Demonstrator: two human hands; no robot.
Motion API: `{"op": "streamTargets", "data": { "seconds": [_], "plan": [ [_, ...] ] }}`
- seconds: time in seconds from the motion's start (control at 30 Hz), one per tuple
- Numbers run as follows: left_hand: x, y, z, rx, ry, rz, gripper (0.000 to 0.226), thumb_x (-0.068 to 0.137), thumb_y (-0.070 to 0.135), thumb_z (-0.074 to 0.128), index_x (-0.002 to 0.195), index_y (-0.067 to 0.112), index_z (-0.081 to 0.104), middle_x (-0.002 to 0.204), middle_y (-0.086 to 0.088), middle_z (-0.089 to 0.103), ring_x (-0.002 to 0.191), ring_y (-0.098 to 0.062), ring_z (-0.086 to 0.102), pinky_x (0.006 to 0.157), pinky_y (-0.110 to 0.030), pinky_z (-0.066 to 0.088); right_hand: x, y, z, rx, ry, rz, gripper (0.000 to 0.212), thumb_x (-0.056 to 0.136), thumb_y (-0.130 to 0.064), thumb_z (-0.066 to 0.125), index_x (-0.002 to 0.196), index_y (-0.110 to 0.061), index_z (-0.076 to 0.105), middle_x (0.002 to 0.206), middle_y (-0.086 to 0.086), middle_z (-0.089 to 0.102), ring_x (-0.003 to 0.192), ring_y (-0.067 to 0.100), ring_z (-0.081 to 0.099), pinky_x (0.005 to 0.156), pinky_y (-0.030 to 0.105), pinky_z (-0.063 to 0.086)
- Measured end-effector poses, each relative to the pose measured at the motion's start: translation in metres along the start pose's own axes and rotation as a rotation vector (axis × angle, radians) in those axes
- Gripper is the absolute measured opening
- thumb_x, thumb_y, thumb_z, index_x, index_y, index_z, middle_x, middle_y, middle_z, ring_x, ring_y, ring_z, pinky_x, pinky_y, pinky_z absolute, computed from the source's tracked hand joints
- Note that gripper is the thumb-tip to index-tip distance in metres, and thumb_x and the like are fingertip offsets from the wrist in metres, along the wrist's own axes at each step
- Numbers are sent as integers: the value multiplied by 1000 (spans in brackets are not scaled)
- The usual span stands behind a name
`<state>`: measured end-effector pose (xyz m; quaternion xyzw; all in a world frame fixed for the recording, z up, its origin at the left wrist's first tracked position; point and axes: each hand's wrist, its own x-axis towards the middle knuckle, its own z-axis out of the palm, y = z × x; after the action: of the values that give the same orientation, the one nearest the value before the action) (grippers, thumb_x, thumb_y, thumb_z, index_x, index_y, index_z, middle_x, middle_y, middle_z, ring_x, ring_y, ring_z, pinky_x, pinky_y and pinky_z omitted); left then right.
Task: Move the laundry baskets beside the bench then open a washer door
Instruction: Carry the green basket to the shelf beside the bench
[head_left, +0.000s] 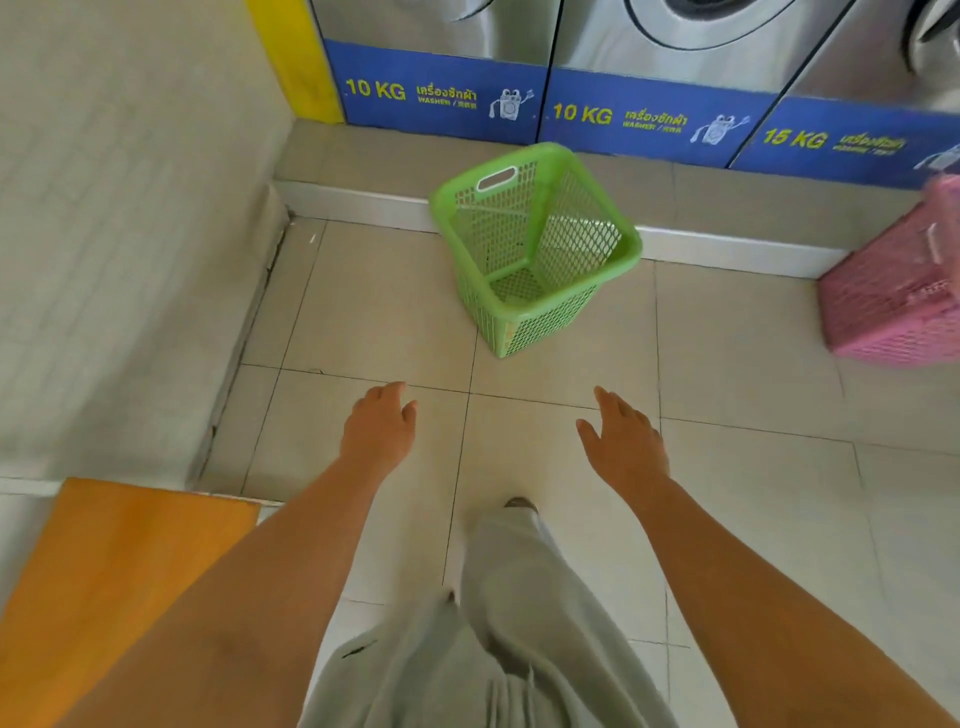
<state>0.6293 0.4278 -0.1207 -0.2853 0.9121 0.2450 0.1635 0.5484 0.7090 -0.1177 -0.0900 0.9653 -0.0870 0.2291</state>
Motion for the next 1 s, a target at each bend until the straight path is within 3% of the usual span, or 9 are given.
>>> {"op": "streamTargets", "data": {
  "seconds": [0.47,0.67,1.0],
  "plan": [
    [246,124,-25,-83,-51,-87,48,100,33,38,146,17,35,145,-13,44,130,-33,45,102,-45,40,272,3,-98,-2,3,38,60,99,-41,40,151,-15,26,156,5,32,140,26,34,112,43,32],
    [332,155,-25,-133,-49,-163,52,100,33,40,148,17,30,146,-14,43,130,-34,46,101,-47,41,371,-1,-115,19,-6,66,55,98,-35,45,145,-11,32,148,10,43,128,31,46,104,45,41],
    [416,188,23,-243,-57,-457,59,99,32,43,152,21,20,149,-15,36,132,-35,42,102,-48,40,532,23,-116,0,-117,17,66,98,-35,44,154,-17,15,160,10,21,141,35,30,114,49,29]
  ]
}}
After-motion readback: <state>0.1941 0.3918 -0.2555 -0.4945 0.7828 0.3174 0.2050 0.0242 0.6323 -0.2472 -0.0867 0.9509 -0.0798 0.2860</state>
